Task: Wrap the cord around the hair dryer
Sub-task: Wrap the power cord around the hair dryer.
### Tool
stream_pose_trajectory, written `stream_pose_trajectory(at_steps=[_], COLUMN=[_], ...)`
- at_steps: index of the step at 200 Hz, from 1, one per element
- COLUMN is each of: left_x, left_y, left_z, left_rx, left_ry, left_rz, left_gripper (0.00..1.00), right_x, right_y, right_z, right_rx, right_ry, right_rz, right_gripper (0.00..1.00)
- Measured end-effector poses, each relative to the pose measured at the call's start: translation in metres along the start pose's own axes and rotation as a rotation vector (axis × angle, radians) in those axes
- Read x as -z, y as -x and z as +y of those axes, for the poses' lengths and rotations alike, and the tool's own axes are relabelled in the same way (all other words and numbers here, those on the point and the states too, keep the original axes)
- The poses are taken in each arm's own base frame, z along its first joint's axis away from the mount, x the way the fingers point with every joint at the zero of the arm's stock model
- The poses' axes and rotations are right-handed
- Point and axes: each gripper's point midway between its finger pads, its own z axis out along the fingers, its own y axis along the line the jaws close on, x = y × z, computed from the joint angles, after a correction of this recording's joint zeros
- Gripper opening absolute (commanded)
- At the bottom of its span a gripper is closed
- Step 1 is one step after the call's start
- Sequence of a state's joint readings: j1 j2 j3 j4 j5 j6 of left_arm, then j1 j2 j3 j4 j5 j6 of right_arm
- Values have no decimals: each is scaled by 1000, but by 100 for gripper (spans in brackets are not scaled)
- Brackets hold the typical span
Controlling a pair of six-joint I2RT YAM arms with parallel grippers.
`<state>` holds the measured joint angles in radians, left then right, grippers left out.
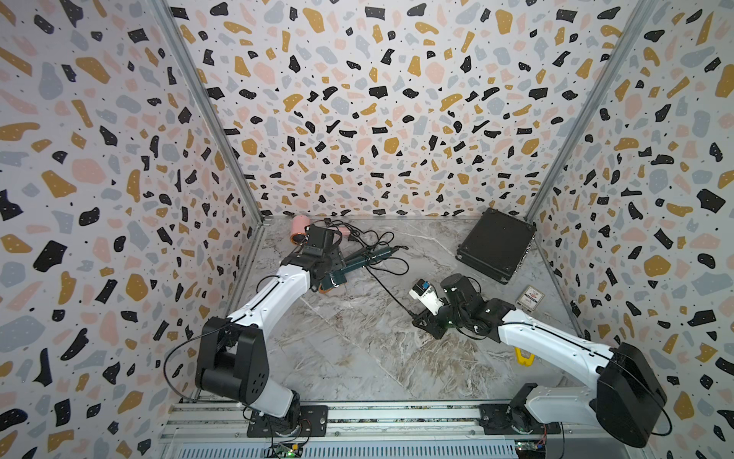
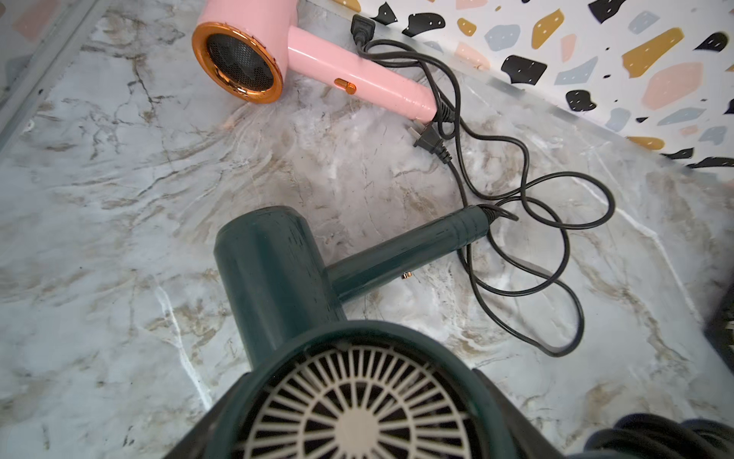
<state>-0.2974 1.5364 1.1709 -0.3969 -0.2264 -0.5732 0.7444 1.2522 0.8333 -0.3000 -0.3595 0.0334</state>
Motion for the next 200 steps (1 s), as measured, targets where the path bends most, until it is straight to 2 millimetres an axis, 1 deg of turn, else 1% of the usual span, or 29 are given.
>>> stream_pose_trajectory(at_steps=[15,35,62,78,98,130,144,157,172,189,200], left_x=[-2,-5,-8,-7,-5,0,4,9,19,37,50], left_y=[-4,-10,-16,-20,-24,-35,-43,-52,-63,-71,-74], left_z=[-5,-13,-17,-20,-25,-41,-47,-51,-53,-57,-63], left_rx=[-57,-125,-206,-255,-313,-410,-453,-488,-518,-539,-544], left_ry=[27,46,63,69,68,36,12,-19,-70,-149,-216], left_rz=[-15,-24,-20,-16,-13,-4,7,28,57,90,103], left_gripper=[0,0,0,0,0,0,0,0,0,0,0], right_x=[11,22,34,37,38,38,36,34,33,33,31], right_y=[11,29,65,86,105,132,140,145,144,134,124], right_z=[5,4,-1,-7,-13,-22,-28,-39,-61,-95,-111], right_rx=[28,61,123,163,207,269,285,284,261,205,164], right_ry=[-13,-45,-100,-135,-174,-215,-226,-240,-268,-305,-304], right_rz=[-10,-31,-71,-86,-92,-92,-91,-86,-73,-52,-41], right_gripper=[0,0,0,0,0,0,0,0,0,0,0])
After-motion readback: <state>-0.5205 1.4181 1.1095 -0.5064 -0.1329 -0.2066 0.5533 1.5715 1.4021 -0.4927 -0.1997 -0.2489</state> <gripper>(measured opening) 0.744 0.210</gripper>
